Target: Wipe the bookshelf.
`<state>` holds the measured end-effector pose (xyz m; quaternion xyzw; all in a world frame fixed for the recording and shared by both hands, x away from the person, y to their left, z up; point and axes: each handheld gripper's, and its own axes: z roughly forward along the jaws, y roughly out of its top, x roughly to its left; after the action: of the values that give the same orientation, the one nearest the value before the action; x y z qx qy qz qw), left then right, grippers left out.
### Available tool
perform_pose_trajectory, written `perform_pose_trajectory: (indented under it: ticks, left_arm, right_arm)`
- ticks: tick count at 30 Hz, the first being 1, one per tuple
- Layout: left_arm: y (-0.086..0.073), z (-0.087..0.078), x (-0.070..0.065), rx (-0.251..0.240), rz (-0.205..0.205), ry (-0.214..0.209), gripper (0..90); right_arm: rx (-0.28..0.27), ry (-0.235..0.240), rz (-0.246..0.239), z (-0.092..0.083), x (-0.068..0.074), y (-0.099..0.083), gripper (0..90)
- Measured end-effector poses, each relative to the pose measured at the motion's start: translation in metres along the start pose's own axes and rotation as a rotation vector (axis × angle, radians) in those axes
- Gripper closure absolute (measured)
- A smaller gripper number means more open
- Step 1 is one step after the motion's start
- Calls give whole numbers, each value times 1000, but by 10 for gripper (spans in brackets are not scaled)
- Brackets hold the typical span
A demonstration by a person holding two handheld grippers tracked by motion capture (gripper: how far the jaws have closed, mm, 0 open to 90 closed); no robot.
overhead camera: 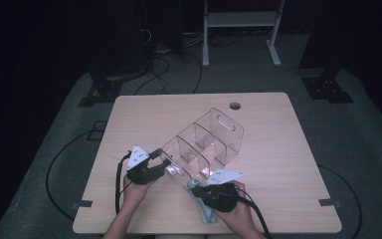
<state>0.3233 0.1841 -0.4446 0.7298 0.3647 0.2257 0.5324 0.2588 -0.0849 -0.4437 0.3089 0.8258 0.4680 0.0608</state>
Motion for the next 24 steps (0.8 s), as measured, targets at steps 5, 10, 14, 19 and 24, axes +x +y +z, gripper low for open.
perform_pose_trajectory:
  ticks: [5, 10, 14, 19, 24]
  left_arm:
    - [0, 0, 1, -4, -3, -4, 469]
    - [0, 0, 1, -3, -8, -5, 469]
    - [0, 0, 0, -1, -5, 2, 468]
    - [0, 0, 1, -2, -4, -2, 468]
    - [0, 1, 2, -6, -7, -5, 468]
  right_arm:
    - [65, 25, 42, 22, -6, -17, 843]
    - [-8, 11, 22, 4, 0, -5, 843]
    - [-18, 4, 20, 4, -1, -6, 842]
    - [58, -3, 18, 23, -6, -22, 841]
    - [25, -2, 15, 14, -5, -17, 842]
